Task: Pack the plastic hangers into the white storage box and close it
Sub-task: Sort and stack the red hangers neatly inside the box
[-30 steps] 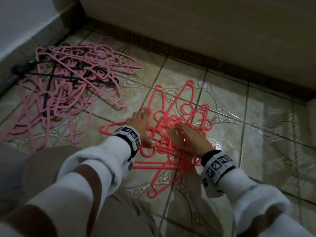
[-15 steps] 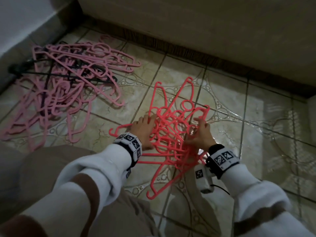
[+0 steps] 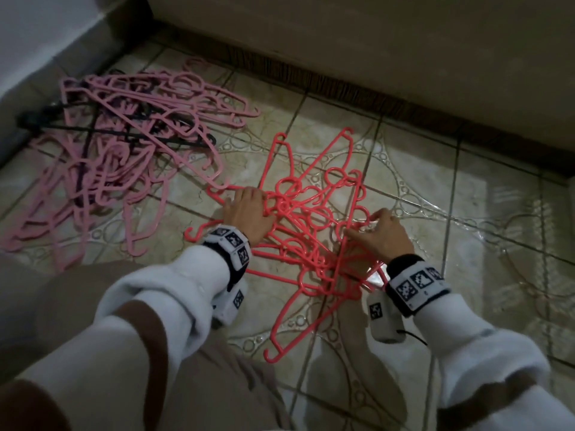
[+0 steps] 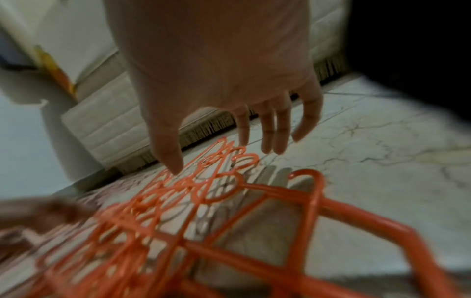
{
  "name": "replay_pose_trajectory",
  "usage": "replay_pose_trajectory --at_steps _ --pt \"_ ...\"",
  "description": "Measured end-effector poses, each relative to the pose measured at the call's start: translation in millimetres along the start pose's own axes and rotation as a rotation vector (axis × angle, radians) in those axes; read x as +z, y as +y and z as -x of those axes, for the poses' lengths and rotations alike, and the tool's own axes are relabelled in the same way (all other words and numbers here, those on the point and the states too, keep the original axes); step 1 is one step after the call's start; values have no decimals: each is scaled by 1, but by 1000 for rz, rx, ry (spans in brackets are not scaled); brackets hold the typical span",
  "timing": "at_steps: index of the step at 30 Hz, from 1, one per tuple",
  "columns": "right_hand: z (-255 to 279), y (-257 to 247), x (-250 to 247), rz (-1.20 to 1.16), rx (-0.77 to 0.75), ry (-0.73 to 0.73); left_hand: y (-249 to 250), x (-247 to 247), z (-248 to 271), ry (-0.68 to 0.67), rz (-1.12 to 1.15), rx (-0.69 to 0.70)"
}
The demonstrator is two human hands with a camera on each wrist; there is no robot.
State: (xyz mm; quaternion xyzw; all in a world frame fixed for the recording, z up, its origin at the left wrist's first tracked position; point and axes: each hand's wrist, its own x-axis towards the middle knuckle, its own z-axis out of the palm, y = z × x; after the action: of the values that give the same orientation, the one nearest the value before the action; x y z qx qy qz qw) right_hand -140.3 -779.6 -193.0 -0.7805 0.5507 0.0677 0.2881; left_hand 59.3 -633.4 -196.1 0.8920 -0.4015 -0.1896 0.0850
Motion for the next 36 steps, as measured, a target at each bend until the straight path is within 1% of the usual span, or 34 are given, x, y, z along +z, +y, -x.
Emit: replay_pose_trajectory --at_steps 3,5,7,9,10,13,15,16,18,21,23,25,27,29,30,33,36 --pt "28 7 8 145 131 -97 7 -4 -20 -148 -5 -21" --pt "40 10 18 189 157 -142 13 -6 -28 -229 -31 -58" --pt "49 11 28 135 153 -161 16 -6 -29 -261 -61 -107" --pt "53 14 40 28 128 -170 12 -5 -30 -284 -82 -165" --pt "54 16 45 -2 118 -168 8 -5 -30 -301 -52 -207" --pt "54 15 54 -47 100 -137 -7 -4 -34 -335 156 -337" --pt "49 9 51 -46 88 -108 -10 -7 -33 -369 209 -355" --pt "46 4 50 -54 90 -123 -10 -9 -31 -380 224 -349" --pt "35 -7 48 -100 81 -175 -8 -11 -28 -386 231 -340" --pt "19 -24 45 -154 43 -228 -10 -8 -27 -346 288 -369" --pt "12 -34 45 -154 -15 -288 -13 -8 -27 -359 418 -418" --pt "8 -43 45 -210 -34 -366 -16 -8 -26 -392 583 -465" --pt "4 -47 46 -379 -1 -463 -18 -6 -20 -418 685 -467" --pt "1 -51 46 -577 54 -546 -19 -3 -13 -407 744 -460" --pt "-1 -52 46 -636 81 -583 -21 -2 -10 -398 782 -462" --pt "-5 -54 48 -681 125 -675 -29 5 -9 -374 816 -469" --pt "-9 -54 53 -697 185 -688 -31 6 -9 -362 828 -480"
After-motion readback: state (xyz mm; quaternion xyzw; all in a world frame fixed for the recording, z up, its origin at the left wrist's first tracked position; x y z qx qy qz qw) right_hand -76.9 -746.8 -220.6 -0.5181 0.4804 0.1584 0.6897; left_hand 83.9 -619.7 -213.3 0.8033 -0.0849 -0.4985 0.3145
